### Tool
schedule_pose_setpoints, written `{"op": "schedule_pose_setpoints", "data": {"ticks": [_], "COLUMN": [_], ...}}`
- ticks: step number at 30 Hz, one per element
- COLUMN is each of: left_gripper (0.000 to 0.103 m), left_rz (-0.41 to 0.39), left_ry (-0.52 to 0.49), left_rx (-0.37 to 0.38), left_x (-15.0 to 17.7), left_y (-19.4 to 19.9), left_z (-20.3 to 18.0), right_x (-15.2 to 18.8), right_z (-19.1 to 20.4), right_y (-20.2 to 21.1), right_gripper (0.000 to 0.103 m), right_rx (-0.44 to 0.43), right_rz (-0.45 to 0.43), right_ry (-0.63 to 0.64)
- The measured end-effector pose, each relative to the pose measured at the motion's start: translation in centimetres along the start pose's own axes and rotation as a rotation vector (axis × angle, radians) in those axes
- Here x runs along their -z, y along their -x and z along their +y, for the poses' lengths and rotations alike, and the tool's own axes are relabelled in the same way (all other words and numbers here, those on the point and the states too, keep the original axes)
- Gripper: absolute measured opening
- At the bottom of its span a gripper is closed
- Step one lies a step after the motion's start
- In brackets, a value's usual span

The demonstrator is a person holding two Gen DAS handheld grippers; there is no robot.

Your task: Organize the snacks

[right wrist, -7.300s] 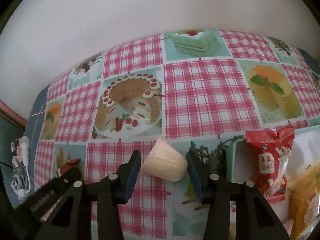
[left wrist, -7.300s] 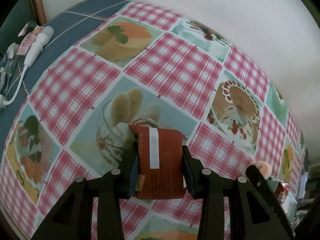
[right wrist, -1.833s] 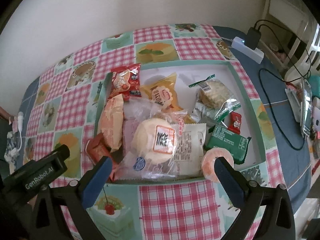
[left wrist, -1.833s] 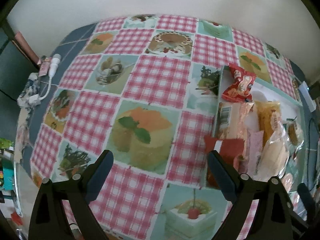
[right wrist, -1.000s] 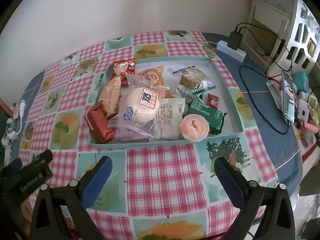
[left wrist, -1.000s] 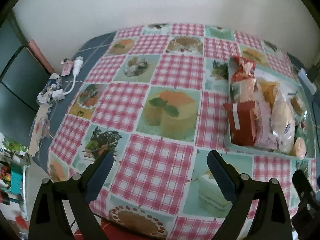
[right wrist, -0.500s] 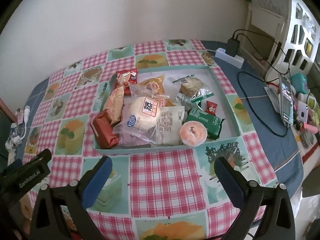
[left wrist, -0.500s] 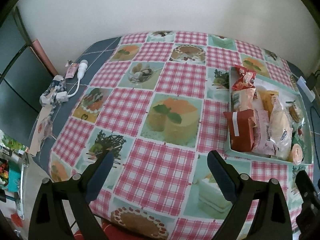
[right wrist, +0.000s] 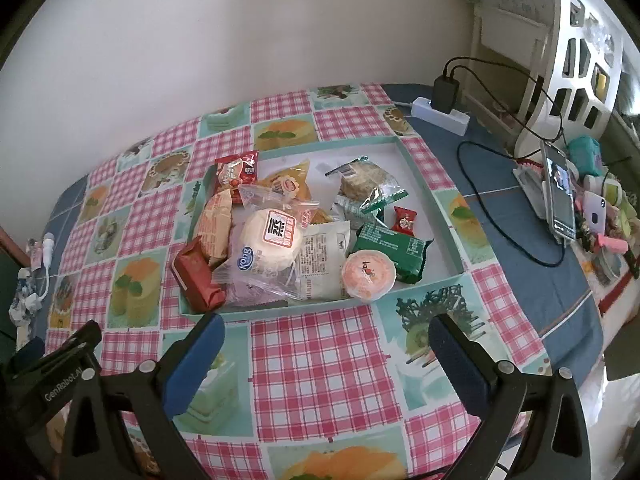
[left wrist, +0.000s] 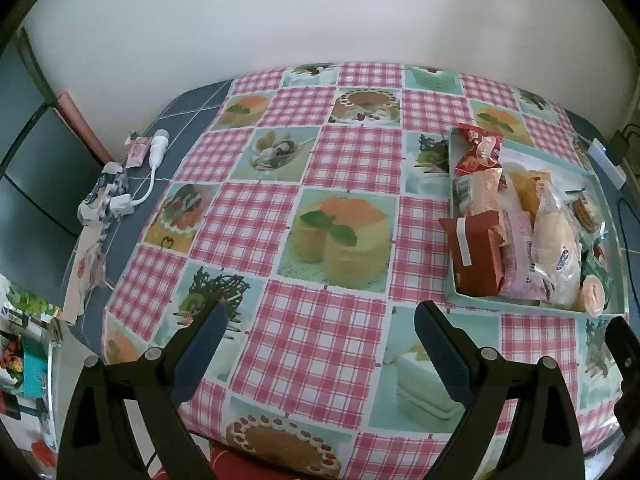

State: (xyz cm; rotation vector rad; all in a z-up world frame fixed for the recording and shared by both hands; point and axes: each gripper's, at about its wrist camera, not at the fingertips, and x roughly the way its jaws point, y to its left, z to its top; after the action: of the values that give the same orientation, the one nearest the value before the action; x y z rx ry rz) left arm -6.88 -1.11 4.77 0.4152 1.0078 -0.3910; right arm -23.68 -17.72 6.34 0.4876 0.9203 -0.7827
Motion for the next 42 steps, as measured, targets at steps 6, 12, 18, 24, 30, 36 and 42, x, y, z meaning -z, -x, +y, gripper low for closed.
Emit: {"op": "schedule_pose_setpoints", "data": {"ticks": [6, 12, 18, 24, 30, 36, 42], "left_gripper": [0.095, 0.095, 0.095, 0.095, 0.095, 0.095, 0.095], "left_rz": [0.003, 0.008, 0.014, 0.016, 0.021, 0.033, 0.039], "left_ry": [-0.001, -0.002, -0.002, -0.002, 0.001, 0.003, 0.005], "left_rx": [0.000, 0.000, 0.000, 0.002, 0.001, -0.001, 0.000], "left_x": [-0.02, 0.02, 0.01, 0.06, 0.12, 0.13, 0.07], "left_y": [-0.05, -0.19, -0.32, -0.41, -0.53, -0.65, -0.74], "left_z": [0.00, -0.06, -0.19, -0.10, 0.03, 0.03, 0.16], "right_x": [-0.03, -0.05, -0.03, -0.13, -0.20, -0.15, -0.11], "right_z": [0.24, 0.23, 0.30, 0.37, 0.45, 0.55, 0.61], "right_y": [0.21, 0.11, 0.13, 0.19, 0.26, 0.25, 0.25], "right_gripper": [0.103, 0.103, 0.103, 0.103, 0.103, 0.103, 0.103], "right_rx": [-0.001, -0.007, -0.007, -0.004, -0.003, -0.003, -0.002], "right_rz": [-0.009, -0.006, -0.008, -0.011, -0.014, -0.013, -0.013], "right_ry": [0.011, 0.015, 0.017, 0.030, 0.046, 0.048, 0.051]}}
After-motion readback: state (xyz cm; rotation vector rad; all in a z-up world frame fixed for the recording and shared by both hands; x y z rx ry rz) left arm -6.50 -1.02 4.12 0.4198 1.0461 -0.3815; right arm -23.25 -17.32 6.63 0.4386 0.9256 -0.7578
